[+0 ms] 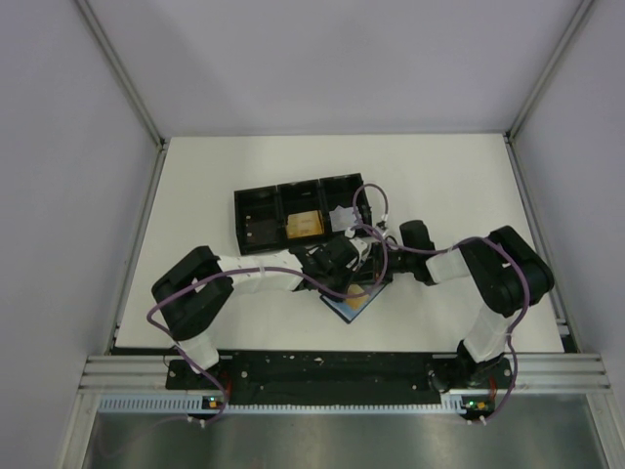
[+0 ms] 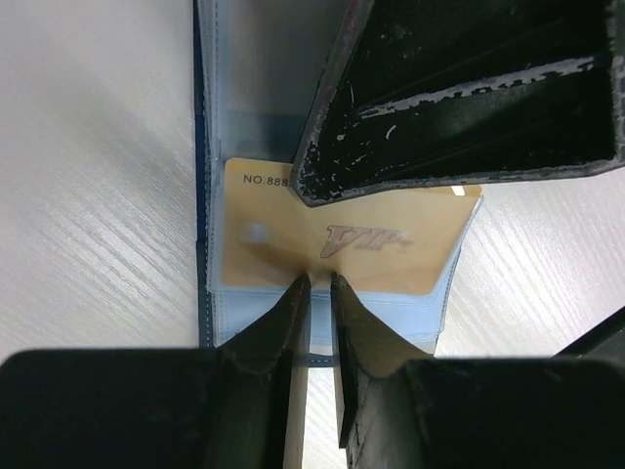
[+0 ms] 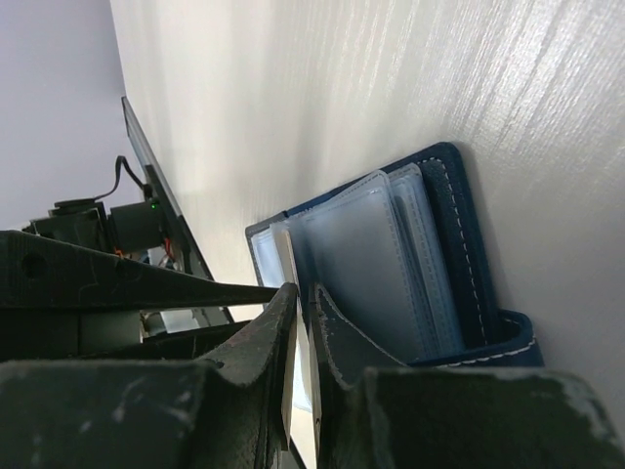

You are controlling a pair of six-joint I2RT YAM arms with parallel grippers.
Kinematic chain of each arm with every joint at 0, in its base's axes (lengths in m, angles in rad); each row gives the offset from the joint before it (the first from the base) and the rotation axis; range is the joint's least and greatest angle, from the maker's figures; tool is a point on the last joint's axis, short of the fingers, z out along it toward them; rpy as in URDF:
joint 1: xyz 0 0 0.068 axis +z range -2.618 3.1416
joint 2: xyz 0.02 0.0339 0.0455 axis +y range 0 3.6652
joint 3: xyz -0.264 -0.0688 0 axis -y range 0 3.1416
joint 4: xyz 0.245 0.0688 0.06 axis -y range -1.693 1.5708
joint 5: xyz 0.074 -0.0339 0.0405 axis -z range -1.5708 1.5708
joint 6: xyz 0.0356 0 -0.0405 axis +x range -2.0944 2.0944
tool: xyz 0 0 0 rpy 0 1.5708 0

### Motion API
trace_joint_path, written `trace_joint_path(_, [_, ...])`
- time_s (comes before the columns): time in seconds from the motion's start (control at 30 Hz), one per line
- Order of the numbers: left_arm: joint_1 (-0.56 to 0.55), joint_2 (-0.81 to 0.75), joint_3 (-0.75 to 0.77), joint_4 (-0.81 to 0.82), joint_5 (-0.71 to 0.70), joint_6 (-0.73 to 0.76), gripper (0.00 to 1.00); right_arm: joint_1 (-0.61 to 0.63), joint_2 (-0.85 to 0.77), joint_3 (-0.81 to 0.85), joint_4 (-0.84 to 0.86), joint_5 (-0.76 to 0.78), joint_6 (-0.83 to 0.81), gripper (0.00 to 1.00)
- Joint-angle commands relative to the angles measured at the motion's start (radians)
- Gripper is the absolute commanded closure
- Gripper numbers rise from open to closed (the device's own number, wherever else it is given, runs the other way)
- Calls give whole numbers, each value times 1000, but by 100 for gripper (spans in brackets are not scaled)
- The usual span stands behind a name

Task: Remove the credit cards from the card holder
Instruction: Remove the credit card from the card holder.

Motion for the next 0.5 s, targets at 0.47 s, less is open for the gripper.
trace_joint_path(0.47, [-20,91,-41,-78,49,11,83,-38,-1,-15,96,20,-2,100])
